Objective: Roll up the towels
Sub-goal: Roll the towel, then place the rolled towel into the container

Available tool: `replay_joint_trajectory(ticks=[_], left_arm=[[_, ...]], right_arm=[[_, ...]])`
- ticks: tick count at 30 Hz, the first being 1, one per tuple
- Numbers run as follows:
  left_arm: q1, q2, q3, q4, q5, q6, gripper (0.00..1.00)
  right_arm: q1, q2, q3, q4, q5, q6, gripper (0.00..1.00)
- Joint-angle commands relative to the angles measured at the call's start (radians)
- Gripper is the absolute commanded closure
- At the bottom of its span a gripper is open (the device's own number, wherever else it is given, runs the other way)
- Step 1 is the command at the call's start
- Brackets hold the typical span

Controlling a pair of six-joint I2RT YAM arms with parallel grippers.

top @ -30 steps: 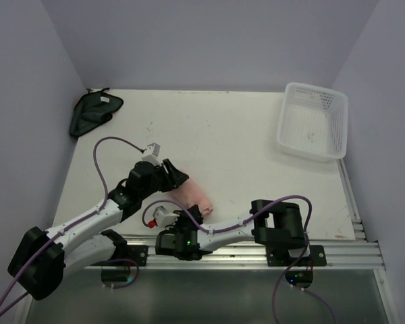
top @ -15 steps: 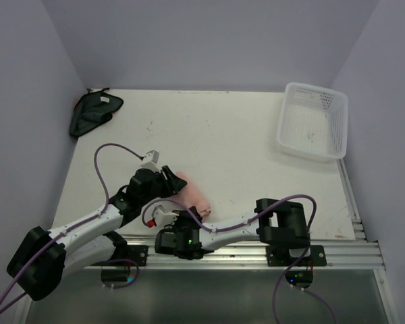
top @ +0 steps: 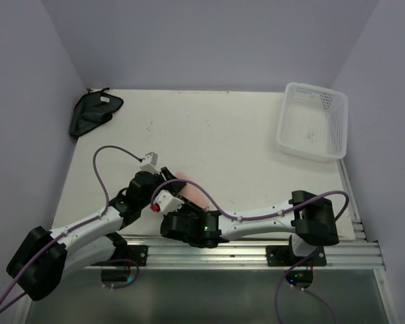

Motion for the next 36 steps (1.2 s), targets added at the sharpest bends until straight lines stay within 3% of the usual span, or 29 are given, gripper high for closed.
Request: replay_joint_trajectory(ticks=[1, 17, 25, 36], left_arm=[[-0.008, 0.012, -0.05, -0.09, -0.006, -0.006, 0.48], [-0.01, -0.03, -0.082, -0.12, -0.011, -0.015, 0.48], [-0.01, -0.05, -0.102, -0.125, -0.008, -0.023, 0.48], [-0.01, -0.074, -0.107, -0.14, -0.009, -0.023, 0.48]], right_arm=[[-0.026, -0.107, -0.019, 0.06, -0.099, 0.048, 0.56], [-0.311, -0.331, -0.228, 0.243, -0.544, 0.206, 0.23], [-0.434, -0.296, -0.279, 0.359, -0.743, 0.231, 0.17], [-0.498, -0.173, -0.23, 0.406, -0.831, 0.199, 0.13]])
